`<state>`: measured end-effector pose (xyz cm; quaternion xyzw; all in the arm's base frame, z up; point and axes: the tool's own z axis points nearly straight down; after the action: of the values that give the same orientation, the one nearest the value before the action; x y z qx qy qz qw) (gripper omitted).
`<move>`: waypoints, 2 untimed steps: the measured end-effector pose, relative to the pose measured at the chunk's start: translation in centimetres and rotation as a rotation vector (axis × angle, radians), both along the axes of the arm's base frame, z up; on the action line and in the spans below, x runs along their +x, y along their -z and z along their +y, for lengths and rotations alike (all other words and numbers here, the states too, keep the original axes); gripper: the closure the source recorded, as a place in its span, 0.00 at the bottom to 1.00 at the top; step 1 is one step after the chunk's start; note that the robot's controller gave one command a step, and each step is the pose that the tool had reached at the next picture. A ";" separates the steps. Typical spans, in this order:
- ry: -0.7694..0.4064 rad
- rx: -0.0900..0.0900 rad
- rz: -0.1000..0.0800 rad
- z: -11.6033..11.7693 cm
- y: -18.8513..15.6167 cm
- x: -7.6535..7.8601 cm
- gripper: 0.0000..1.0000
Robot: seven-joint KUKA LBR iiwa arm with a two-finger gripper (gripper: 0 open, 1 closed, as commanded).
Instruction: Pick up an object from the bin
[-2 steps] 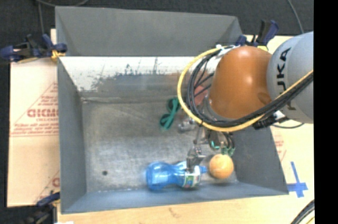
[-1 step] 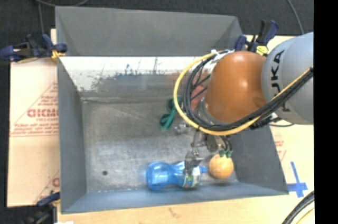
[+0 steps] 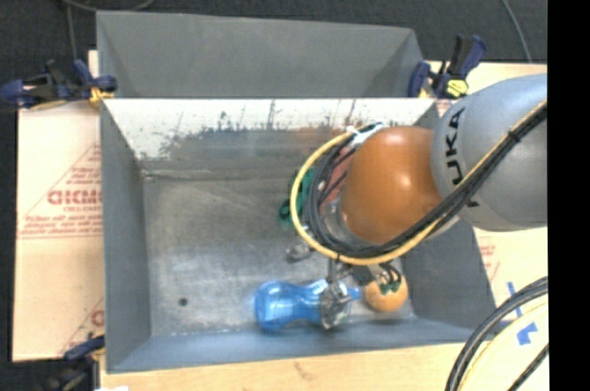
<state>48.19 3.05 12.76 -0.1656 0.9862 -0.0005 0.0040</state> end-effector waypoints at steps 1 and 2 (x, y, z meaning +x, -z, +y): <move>-0.019 -0.001 0.014 1.3 5.0 1.6 1.00; -0.019 0.000 0.011 1.3 5.0 1.7 1.00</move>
Offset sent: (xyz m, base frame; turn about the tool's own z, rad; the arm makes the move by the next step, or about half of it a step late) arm 0.0000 0.0000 0.0000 0.0000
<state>49.86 4.37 7.71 -0.1749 0.9846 0.0004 -0.0013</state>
